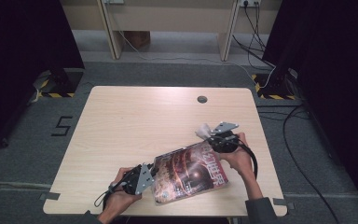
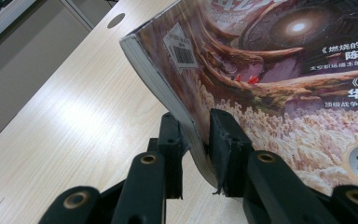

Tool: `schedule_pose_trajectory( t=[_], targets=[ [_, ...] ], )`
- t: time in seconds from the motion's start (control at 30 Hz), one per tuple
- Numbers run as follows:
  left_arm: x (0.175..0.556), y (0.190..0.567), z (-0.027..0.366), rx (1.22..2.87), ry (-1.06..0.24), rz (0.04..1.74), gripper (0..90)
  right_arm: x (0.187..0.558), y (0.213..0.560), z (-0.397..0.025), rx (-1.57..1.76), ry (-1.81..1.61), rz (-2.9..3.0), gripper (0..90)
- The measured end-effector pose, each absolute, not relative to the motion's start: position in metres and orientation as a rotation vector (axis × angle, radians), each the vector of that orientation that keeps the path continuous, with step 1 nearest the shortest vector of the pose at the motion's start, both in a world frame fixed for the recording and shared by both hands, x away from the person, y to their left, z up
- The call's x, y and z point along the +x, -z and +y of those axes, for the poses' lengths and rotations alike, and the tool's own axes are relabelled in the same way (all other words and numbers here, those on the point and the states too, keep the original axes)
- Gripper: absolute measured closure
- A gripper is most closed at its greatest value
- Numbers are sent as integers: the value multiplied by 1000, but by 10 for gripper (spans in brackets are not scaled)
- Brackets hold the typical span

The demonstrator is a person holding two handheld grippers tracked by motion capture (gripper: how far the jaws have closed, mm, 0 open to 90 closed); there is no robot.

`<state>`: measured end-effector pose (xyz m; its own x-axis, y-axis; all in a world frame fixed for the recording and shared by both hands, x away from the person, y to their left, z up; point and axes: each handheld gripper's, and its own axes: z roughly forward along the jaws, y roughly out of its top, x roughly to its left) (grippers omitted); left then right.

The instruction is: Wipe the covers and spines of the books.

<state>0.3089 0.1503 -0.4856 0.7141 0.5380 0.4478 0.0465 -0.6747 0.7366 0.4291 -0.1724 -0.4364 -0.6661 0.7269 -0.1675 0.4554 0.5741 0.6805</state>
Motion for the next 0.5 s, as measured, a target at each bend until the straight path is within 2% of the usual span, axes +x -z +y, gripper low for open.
schedule_pose_trajectory(
  t=[0.33,0.5],
  targets=[
    [308,485,150,2186,-874,436,747,427,451,-243,1179,-749,2282,776],
    [308,486,150,2182,-874,437,747,426,459,-261,1245,-709,2268,775]
  ],
)
